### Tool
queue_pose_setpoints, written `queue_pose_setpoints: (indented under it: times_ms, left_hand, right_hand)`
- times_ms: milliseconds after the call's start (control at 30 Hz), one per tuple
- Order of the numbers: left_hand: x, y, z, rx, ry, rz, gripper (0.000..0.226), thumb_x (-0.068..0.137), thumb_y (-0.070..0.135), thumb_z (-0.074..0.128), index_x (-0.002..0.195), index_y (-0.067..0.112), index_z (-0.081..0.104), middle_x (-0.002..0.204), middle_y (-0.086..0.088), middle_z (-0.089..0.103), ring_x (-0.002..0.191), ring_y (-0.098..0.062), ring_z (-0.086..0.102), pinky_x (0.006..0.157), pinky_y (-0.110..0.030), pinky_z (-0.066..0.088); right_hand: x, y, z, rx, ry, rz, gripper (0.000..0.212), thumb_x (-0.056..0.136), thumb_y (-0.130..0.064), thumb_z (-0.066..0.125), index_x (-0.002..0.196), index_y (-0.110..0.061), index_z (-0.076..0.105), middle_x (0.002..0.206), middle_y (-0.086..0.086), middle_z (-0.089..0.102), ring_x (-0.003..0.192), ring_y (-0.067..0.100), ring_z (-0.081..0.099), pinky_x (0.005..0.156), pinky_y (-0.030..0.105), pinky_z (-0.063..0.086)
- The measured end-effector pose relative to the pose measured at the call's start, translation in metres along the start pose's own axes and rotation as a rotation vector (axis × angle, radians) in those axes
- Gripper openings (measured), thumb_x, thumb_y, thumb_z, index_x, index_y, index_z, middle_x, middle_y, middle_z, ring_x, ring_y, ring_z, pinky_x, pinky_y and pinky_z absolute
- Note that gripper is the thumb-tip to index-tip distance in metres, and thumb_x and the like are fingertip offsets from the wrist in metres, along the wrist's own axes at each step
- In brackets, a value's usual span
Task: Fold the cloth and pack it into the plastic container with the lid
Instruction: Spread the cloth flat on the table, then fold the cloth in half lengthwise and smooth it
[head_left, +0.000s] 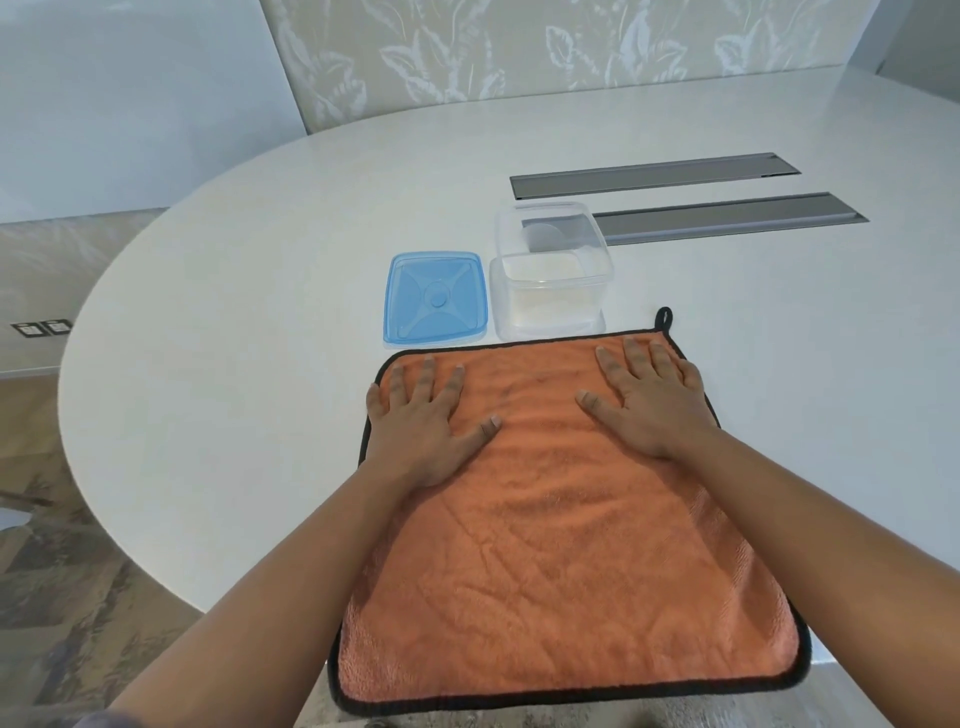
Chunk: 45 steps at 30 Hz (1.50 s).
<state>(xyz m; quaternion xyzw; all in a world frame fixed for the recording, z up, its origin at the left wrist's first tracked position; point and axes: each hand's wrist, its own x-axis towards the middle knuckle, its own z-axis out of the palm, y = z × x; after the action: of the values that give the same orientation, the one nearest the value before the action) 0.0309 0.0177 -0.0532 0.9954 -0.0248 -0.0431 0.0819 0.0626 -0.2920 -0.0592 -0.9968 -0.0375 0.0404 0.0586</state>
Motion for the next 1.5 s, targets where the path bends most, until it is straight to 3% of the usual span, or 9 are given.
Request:
queue_pose_setpoints:
  times_ms: [200,333,467,633,900,1233,1500]
  left_hand:
    - [-0.012,0.004,-0.013,0.007,0.033,0.034,0.102,0.077,0.098,0.005,0.162,0.042,0.005,0.173,0.0,0.002,0.158,-0.031,-0.01,0.122,-0.061,-0.009]
    - [-0.055,0.013,-0.013,-0.022,0.089,0.196,0.093,0.081,0.096,0.011,0.159,0.048,0.001,0.172,0.009,-0.002,0.157,-0.024,-0.015,0.123,-0.057,-0.01]
    - [-0.106,0.024,0.002,-0.007,0.003,0.351,0.089,0.082,0.096,0.015,0.158,0.053,-0.003,0.17,0.013,-0.009,0.155,-0.022,-0.026,0.121,-0.059,-0.013]
    - [-0.121,0.02,0.013,0.046,-0.03,0.38,0.097,0.078,0.099,0.015,0.158,0.05,-0.012,0.17,0.012,-0.016,0.153,-0.021,-0.03,0.122,-0.06,-0.01]
    - [-0.122,0.018,0.011,0.055,0.001,0.407,0.101,0.078,0.099,0.021,0.161,0.045,0.001,0.172,0.009,-0.004,0.157,-0.023,-0.018,0.123,-0.061,-0.005]
    - [-0.125,0.018,0.007,0.037,-0.017,0.394,0.1,0.079,0.098,0.02,0.162,0.044,0.008,0.172,0.01,0.003,0.158,-0.022,-0.01,0.124,-0.059,-0.001]
    - [-0.135,0.018,0.001,0.017,0.06,0.418,0.086,0.089,0.088,0.029,0.153,0.033,0.045,0.164,0.007,0.035,0.155,-0.023,0.023,0.123,-0.054,0.02]
  right_hand:
    - [-0.016,-0.007,-0.013,0.029,0.041,-0.055,0.089,0.084,-0.086,0.002,0.16,-0.04,0.003,0.172,-0.001,-0.002,0.157,0.024,-0.009,0.123,0.052,-0.004]
    - [-0.06,-0.02,-0.017,0.014,0.006,-0.134,0.082,0.087,-0.084,0.003,0.158,-0.043,-0.006,0.17,-0.005,-0.012,0.155,0.023,-0.019,0.122,0.053,-0.009]
    - [-0.118,-0.036,-0.005,0.038,-0.086,-0.192,0.079,0.085,-0.087,-0.001,0.152,-0.05,-0.019,0.165,-0.012,-0.025,0.151,0.02,-0.031,0.12,0.055,-0.013]
    - [-0.148,-0.039,0.01,-0.032,-0.097,-0.215,0.08,0.084,-0.089,-0.001,0.153,-0.051,-0.021,0.166,-0.01,-0.025,0.15,0.02,-0.033,0.12,0.055,-0.014]
    - [-0.152,-0.037,0.007,-0.004,-0.027,-0.223,0.081,0.089,-0.086,0.009,0.159,-0.047,-0.006,0.17,-0.006,-0.009,0.155,0.02,-0.02,0.122,0.055,-0.005]
    - [-0.154,-0.034,0.002,0.024,-0.055,-0.229,0.082,0.089,-0.085,0.006,0.16,-0.044,0.0,0.171,-0.006,-0.004,0.156,0.018,-0.012,0.123,0.052,-0.002]
    - [-0.179,-0.032,-0.004,0.043,-0.026,-0.261,0.076,0.096,-0.078,0.015,0.16,-0.037,0.019,0.171,-0.002,0.012,0.157,0.02,0.001,0.123,0.053,0.011]
